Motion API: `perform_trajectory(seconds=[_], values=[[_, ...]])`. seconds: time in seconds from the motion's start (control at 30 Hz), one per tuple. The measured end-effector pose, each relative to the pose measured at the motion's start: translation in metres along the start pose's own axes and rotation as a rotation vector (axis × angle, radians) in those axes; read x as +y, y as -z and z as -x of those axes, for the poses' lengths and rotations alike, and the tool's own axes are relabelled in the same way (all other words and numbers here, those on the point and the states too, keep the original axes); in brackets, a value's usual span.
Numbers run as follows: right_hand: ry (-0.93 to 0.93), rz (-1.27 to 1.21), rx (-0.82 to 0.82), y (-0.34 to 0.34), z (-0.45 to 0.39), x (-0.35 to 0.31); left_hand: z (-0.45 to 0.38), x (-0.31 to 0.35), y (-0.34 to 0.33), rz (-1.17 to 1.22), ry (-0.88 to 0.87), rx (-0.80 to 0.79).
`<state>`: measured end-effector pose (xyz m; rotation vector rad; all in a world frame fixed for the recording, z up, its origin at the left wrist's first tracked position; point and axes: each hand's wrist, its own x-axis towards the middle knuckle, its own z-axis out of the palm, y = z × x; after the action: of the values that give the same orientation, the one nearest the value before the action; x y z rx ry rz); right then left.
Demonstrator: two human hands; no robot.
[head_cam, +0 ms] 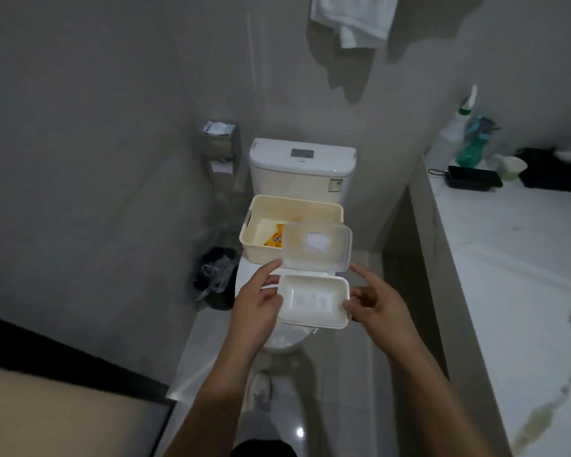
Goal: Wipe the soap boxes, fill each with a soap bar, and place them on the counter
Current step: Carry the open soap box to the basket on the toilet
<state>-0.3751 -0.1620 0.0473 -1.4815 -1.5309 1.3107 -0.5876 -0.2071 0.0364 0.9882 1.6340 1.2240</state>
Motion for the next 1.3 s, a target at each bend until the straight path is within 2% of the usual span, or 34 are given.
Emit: perform_trajectory(seconds=[0.27,0.5,0.7,1.0,1.3], values=[[-0.09,0.102,0.109,-0.054,-0.095,-0.004,-0.131,-0.017,0.027,-0.062,0.048,-0.138],[-0.205,0.189,0.113,-0.086,-0.142,0.032,-0.189,-0.07,0.033,-0.151,0.171,-0.253],[-0.269,0.308,0.058,-0.114,-0.181,0.097,-0.212,-0.141,0.017,-0.218,0.257,-0.21],[-0.363,0.29,0.013,-0.156,-0.233,0.217,-0.249,-0.251,-0.02,-0.345,0.349,-0.112],[-0.344,0.422,0.035,-0.173,-0.299,0.276,-0.296,-0.303,-0.055,-0.415,0.347,-0.016]])
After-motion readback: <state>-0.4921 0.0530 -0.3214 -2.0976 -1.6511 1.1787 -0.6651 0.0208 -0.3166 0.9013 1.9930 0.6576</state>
